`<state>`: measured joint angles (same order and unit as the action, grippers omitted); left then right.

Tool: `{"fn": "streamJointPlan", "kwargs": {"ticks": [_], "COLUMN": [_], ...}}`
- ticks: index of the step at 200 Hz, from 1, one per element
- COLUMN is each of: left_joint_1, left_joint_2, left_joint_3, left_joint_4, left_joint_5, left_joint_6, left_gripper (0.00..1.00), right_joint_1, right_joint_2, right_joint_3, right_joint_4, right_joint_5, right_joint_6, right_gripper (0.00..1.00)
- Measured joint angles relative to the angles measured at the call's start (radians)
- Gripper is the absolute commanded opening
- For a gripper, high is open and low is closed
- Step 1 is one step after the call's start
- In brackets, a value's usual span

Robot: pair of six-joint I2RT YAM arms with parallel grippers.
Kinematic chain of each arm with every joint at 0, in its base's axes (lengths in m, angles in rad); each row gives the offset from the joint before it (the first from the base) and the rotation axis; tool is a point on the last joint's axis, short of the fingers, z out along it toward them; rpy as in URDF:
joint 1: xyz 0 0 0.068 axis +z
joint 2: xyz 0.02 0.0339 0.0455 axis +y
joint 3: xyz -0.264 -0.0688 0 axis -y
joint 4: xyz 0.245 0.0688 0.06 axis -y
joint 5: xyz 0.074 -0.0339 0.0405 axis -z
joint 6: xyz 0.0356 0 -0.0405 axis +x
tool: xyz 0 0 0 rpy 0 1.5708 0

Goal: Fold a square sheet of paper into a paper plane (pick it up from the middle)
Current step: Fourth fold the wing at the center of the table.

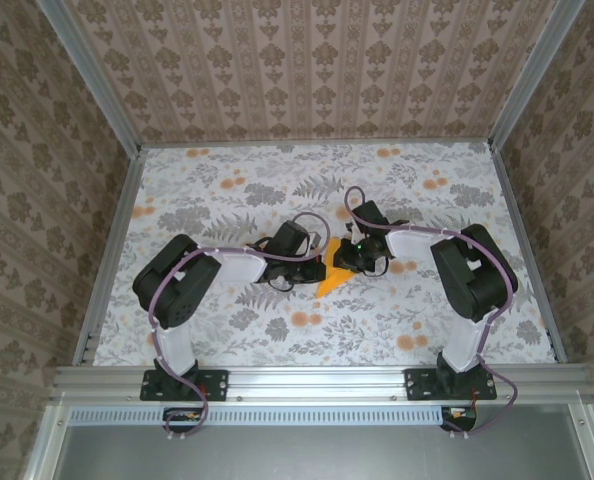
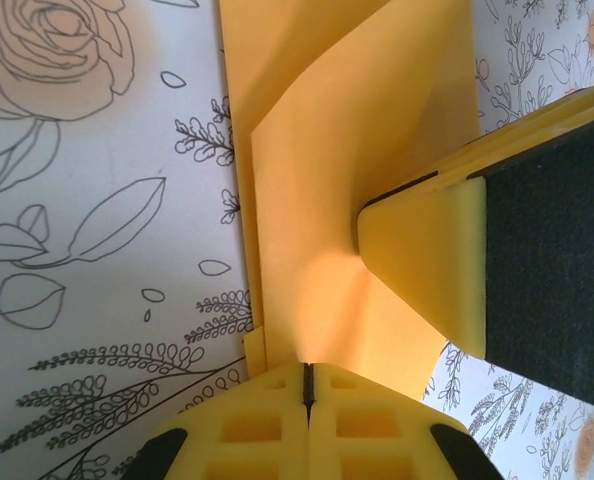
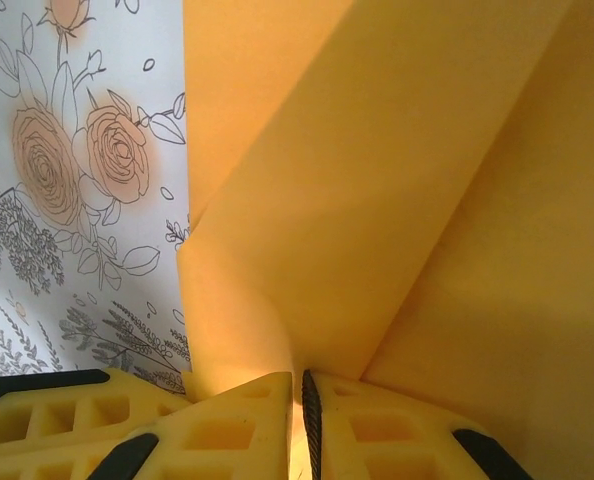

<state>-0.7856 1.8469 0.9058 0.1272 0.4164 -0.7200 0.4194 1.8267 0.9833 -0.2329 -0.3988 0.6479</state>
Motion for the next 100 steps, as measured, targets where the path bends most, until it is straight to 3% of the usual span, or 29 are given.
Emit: {"fn": "streamJointPlan", "kwargs": {"ticks": [52,100], "left_joint_1": [0.019,0.003], "left_joint_2": [-0.090,-0.062], "left_joint_3": [-0.010,-0.005], "left_joint_4": [-0.007,0.021], "left_joint_5": [-0.010,0.012], "left_joint_6": [-0.002,-0.021], "left_gripper": [0.10,0.11], "right_joint_1": [-0.003,-0.003], "right_joint_2": [-0.006,-0.008], "right_joint_3": [-0.021,-0.024], "right_joint_4": [0.033,0.036], "right_joint_5": [-0.002,-0.002], "right_joint_6": [0.031,0.037], "right_gripper": [0.15,0.15]}}
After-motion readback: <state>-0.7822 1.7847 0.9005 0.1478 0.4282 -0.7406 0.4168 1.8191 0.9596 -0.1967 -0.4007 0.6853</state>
